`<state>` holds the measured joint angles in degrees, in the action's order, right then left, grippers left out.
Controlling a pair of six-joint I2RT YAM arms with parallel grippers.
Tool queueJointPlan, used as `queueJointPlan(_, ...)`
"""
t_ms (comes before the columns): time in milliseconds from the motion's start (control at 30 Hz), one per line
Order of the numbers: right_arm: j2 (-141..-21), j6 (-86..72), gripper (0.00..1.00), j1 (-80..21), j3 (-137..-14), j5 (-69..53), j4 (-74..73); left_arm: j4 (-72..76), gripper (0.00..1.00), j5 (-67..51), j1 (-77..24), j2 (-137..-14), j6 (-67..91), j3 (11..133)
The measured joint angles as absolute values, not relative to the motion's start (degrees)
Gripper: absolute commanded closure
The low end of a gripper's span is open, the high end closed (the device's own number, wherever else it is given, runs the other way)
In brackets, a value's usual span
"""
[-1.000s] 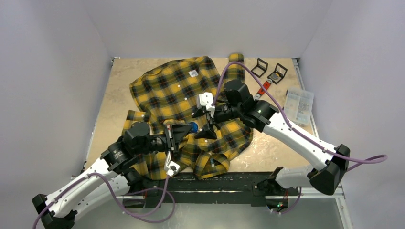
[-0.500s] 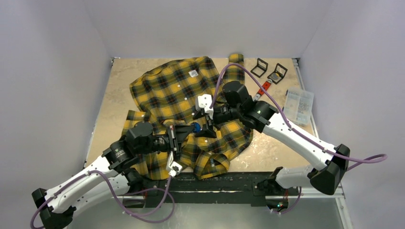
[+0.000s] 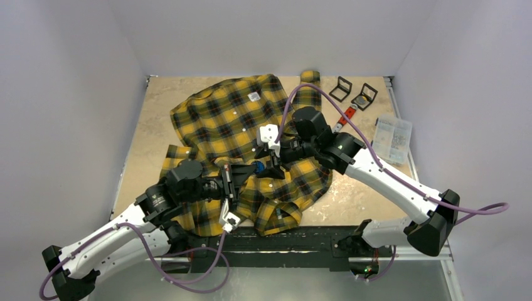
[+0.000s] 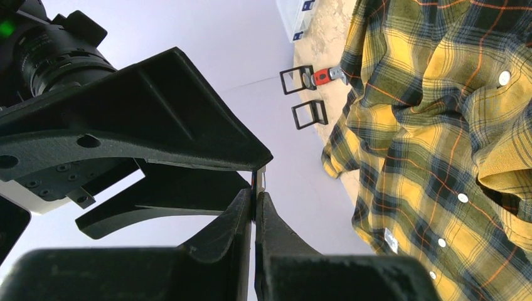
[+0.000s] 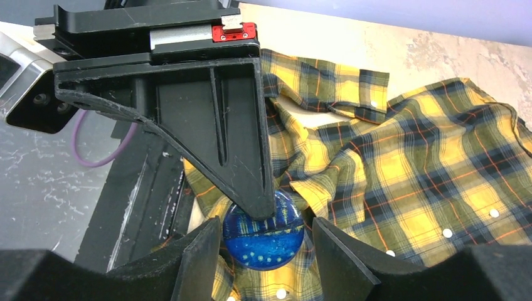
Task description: Remove the brooch from the garment
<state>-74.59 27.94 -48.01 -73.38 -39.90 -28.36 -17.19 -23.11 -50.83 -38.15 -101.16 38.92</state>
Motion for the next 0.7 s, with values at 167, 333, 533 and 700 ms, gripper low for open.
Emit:
queueJointPlan(167,-74.6,27.9,0.35,-48.0,-73.4,-39.7,-28.4,-17.2,1.0,-23.1,-51.1,-38.3,-100.9,39.1)
queueJointPlan(333,-74.6,28.1,0.39,-48.0,-73.4,-39.5,-28.4,-17.1,1.0,-22.8,-51.2,-38.3,-100.1,39.3)
queueJointPlan(533,-74.6,28.1,0.38,-48.1,-73.4,-39.6,-28.4,-17.1,1.0,-22.7,-51.2,-38.2,-100.0,39.3)
queueJointPlan(700,-74.6,27.7,0.41,-48.1,-73.4,-39.6,-28.3,-17.2,1.0,-22.7,-51.2,-37.9,-100.1,39.3)
